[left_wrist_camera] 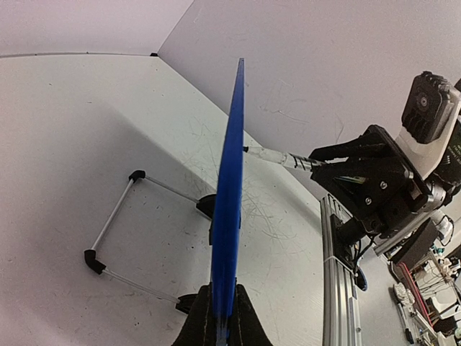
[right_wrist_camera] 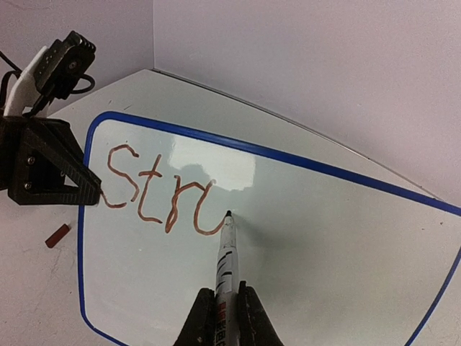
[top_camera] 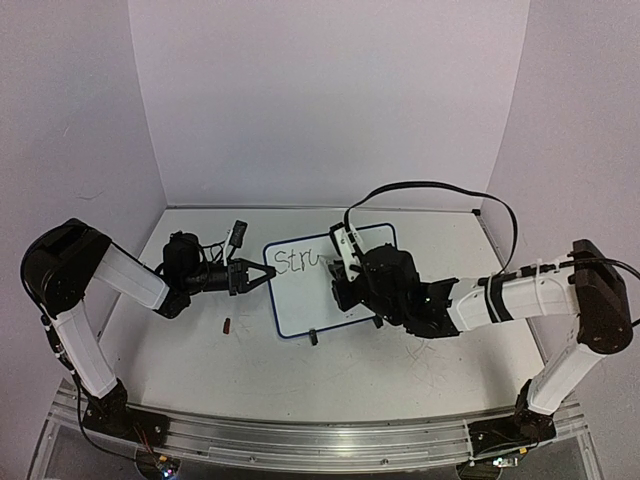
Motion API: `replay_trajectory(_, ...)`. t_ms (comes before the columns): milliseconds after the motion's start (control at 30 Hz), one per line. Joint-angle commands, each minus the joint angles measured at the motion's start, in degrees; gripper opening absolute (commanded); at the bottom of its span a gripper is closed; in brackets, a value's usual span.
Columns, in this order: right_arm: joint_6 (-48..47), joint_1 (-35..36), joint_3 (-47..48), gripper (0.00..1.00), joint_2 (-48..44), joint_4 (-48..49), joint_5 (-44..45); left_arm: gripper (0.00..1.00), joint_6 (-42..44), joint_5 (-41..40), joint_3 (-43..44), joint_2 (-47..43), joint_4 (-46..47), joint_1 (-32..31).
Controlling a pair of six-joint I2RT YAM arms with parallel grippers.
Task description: Write a sentence on the whiteboard
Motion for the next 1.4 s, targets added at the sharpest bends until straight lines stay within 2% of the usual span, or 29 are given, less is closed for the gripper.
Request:
replay_trajectory(0,-0.1,-0.6,3.1,0.00,1.1,1.7,2.0,0.00,0.9,1.5,0.4,-2.2,-1.1,-0.2)
replay_trajectory(633,-0.4,-0.5,4.8,0.00,2.8,-0.7,-3.3,0.00,1.2,1.2,0.0,-2.6,-1.3,-0.2)
replay_trajectory(700,-0.5,-0.5,3.2,0.00,0.7,-0.4,-3.2,0.00,1.2,1.1,0.0,-2.6,-1.3,-0.2)
replay_trajectory(833,-3.5,-0.5,-5.3,0.00,-10.2,6.6,-4.4,0.00,1.2,1.0,-0.1,-2.8,-1.4,-0.2)
replay_trajectory(967,-4.6,-3.2,-2.8,0.00,-7.0,2.8,-4.6,0.00,1.1,0.8,-0.4,-2.5,-1.5,-0.2)
replay_trajectory(1367,-6.0,-3.1,-0.3,0.00,-4.0,3.9,-7.4,0.00,1.1,0.8,-0.1,-2.4,-1.6,-0.2)
